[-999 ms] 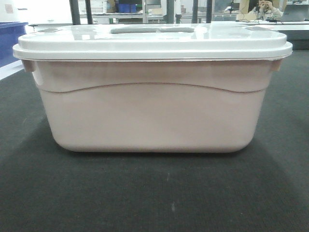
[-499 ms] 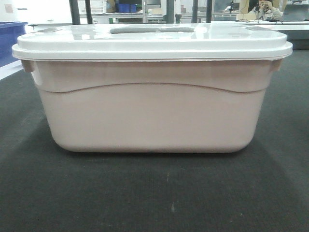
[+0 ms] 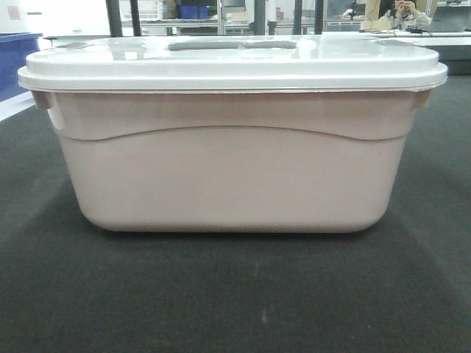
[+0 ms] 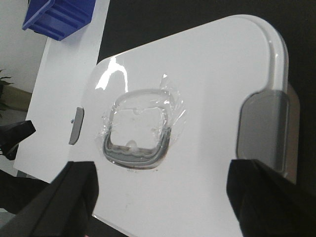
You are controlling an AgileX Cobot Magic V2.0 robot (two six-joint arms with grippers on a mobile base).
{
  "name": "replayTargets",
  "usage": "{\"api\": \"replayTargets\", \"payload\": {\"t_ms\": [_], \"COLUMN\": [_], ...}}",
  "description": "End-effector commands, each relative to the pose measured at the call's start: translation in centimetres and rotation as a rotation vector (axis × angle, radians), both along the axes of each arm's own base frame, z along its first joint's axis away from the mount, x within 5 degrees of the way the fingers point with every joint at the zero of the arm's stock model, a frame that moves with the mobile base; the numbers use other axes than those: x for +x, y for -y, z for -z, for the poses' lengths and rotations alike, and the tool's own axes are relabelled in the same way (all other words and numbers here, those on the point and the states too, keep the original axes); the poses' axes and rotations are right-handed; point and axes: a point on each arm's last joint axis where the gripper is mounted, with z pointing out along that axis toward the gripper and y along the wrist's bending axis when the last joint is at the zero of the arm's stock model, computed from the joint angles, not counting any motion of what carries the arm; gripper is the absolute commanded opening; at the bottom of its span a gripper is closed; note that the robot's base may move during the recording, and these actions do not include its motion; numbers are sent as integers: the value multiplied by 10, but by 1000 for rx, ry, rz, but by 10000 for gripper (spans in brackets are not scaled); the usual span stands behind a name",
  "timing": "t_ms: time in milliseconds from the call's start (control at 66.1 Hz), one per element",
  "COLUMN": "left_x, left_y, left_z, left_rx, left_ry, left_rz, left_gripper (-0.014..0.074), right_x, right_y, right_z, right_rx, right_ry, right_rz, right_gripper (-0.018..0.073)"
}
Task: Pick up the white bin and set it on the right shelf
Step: 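Close both grippers on the grey lid handles at the bin ends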
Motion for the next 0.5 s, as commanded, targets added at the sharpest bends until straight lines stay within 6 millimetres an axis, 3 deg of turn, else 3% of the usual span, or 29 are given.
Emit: {"api": "replayTargets", "payload": {"t_ms": [0, 91, 242, 484], "left_x": [6, 15, 34, 53], "left_y": [-11, -20, -20, -22], "left_z": [-13, -1, 21, 47], "left_rx": [-94, -108, -199, -229], "left_ry": [48, 11, -36, -81], "left_rz": [-18, -7, 91, 108], "left_gripper": [414, 414, 409, 409], "right_x": [-3, -1, 11, 42], "right_y": [7, 21, 48, 55], "right_z": [-21, -19, -6, 28], "right_rx": [55, 80, 153, 161], "right_ry": [81, 92, 115, 64], "right_rz": [-18, -51, -136, -188], "right_gripper": [629, 629, 629, 624]}}
